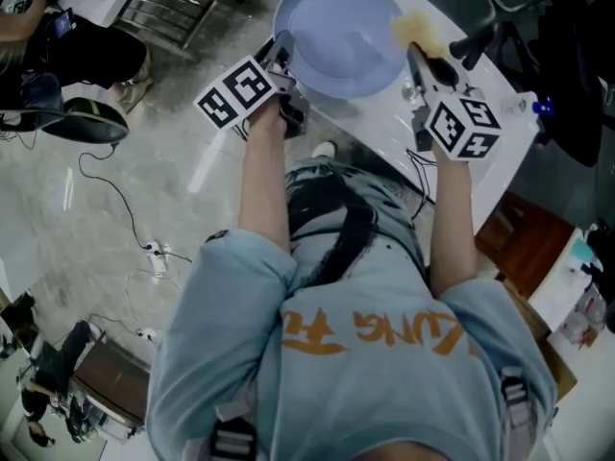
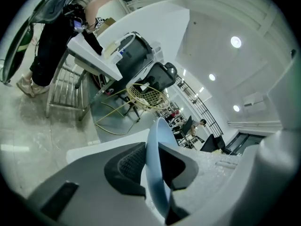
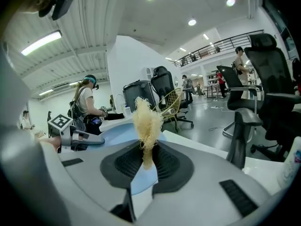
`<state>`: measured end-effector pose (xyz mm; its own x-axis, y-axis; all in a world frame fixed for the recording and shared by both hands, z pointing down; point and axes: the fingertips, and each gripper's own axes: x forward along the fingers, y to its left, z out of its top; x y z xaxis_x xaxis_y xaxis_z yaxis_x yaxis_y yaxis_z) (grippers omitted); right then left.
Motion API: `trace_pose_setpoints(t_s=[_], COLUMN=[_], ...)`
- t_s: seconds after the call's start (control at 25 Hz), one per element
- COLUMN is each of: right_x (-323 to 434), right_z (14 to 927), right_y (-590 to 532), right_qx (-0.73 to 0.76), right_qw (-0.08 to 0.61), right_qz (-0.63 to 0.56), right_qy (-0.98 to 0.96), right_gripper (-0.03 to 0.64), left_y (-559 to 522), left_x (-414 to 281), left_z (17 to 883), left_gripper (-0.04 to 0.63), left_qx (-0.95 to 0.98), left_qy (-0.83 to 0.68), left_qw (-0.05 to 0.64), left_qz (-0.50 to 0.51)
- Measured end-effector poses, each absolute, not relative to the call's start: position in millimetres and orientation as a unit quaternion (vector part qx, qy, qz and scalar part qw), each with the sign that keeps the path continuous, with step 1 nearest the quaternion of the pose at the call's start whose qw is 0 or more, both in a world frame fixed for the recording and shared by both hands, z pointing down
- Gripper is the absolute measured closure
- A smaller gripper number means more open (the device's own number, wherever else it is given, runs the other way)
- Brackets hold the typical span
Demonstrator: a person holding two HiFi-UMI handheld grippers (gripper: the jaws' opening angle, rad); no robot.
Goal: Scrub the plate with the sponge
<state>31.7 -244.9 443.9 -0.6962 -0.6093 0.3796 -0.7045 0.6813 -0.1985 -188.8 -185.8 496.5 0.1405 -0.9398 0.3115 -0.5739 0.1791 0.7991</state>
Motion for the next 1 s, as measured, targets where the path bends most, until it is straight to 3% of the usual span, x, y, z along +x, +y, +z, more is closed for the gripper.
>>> trace_pose_setpoints(t_s=[0.48, 1.0], right_x=[-44, -51], right_z=[472, 504], right_y=[-216, -198], right_qx=[0.302, 0.285], right_qw=[0.148, 0.174], right_qz=[0.204, 0.233], right_qy=[-0.92, -0.913], right_gripper=[0.563, 0.563], left_y=[-103, -75], left_x=[-260, -263], left_z=[535, 582], left_gripper=[0.545, 0.546], left_qx=[0.512, 0.467], left_qy=[-0.681, -0.683], left_qw=[0.474, 0.5], left_qz=[-0.223, -0.255])
